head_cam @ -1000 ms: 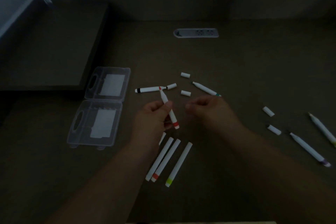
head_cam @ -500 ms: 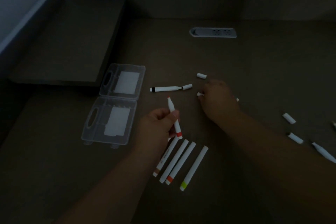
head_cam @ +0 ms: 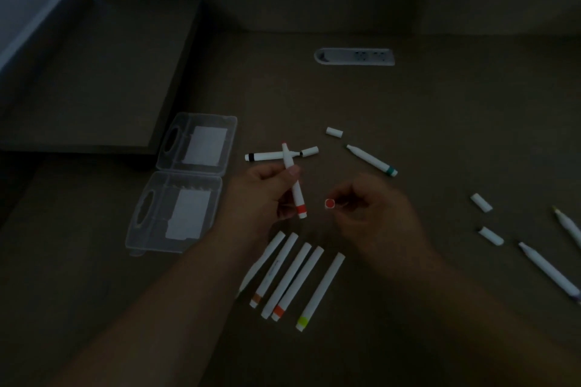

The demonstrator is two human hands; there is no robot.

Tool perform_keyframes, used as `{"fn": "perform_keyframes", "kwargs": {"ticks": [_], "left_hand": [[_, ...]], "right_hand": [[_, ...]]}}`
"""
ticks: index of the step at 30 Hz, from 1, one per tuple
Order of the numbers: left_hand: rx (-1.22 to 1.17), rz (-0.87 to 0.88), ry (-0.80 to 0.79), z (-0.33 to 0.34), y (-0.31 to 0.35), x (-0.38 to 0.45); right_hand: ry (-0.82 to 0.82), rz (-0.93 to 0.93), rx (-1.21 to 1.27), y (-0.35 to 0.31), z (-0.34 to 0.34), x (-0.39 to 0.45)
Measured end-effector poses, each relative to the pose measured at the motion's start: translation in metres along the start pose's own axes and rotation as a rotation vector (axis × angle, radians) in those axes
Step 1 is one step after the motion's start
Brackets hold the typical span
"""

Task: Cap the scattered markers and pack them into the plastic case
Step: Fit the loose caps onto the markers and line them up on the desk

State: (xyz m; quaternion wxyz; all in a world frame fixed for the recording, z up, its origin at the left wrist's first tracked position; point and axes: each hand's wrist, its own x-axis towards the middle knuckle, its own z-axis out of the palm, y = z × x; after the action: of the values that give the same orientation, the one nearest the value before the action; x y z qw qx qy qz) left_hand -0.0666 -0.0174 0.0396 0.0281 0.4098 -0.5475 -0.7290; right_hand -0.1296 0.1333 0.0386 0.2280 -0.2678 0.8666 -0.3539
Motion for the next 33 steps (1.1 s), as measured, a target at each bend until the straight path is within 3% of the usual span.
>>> {"fn": "perform_keyframes", "kwargs": {"ticks": [17, 21, 27, 33], "left_hand": [[-0.006, -0.021, -0.087, 0.011, -0.008, -0.003], [0.283, 0.147, -0.065, 0.009, -0.015, -0.009], [0.832, 0.429, -0.080, 0.012, -0.020, -0.017], [0.875, 0.532, -0.097, 0.013, -0.030, -0.015]], "right_hand": [[0.047, -0.035, 0.031, 0.014, -0.005, -0.011], [0.101, -0.023, 0.069, 0.013, -0.009, -0.012], [0.255, -0.001, 0.381, -0.003, -0.033, -0.014], [0.292, -0.079, 0.459, -0.011, -0.034, -0.011]]}}
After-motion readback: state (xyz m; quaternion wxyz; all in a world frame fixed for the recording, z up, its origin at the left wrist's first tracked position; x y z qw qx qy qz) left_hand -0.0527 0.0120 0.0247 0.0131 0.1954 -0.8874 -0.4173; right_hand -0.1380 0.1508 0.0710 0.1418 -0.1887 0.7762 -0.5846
